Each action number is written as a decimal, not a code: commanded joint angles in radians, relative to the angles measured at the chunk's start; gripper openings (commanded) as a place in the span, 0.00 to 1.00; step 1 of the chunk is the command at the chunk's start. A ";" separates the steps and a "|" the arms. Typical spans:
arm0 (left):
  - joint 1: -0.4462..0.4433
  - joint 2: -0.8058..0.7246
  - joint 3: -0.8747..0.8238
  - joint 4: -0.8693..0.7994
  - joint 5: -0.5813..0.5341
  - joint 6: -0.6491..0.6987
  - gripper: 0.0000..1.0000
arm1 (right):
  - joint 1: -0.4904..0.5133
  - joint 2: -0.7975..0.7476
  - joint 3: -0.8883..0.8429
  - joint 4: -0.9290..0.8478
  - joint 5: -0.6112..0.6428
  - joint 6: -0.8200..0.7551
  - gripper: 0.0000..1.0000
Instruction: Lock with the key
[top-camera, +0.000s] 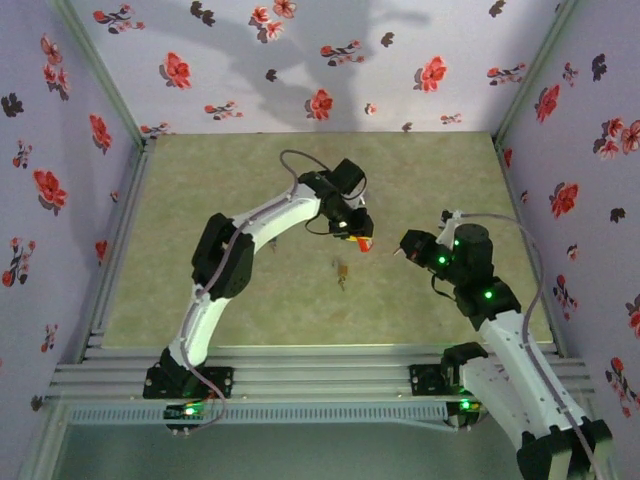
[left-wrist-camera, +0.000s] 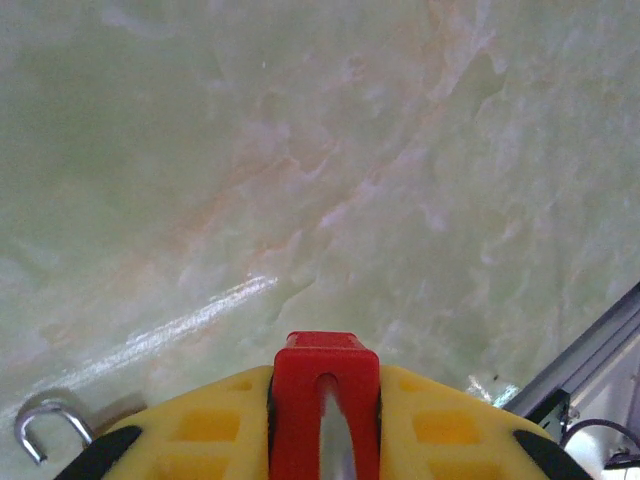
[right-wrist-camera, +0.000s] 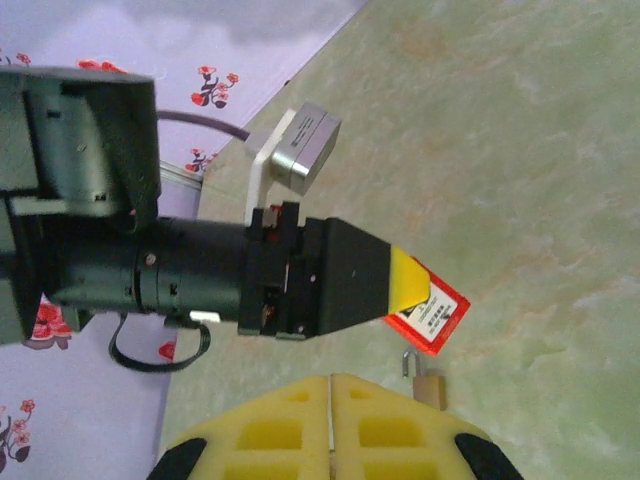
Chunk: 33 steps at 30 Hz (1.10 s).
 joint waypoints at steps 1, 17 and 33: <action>0.009 0.070 0.123 -0.156 -0.005 0.072 0.00 | -0.007 -0.025 0.038 -0.032 -0.026 -0.041 0.00; 0.025 0.259 0.358 -0.269 0.064 0.085 0.00 | -0.009 -0.090 0.023 -0.062 -0.066 -0.065 0.00; 0.028 0.332 0.412 -0.272 0.133 0.059 0.00 | -0.008 -0.103 0.003 -0.057 -0.096 -0.058 0.00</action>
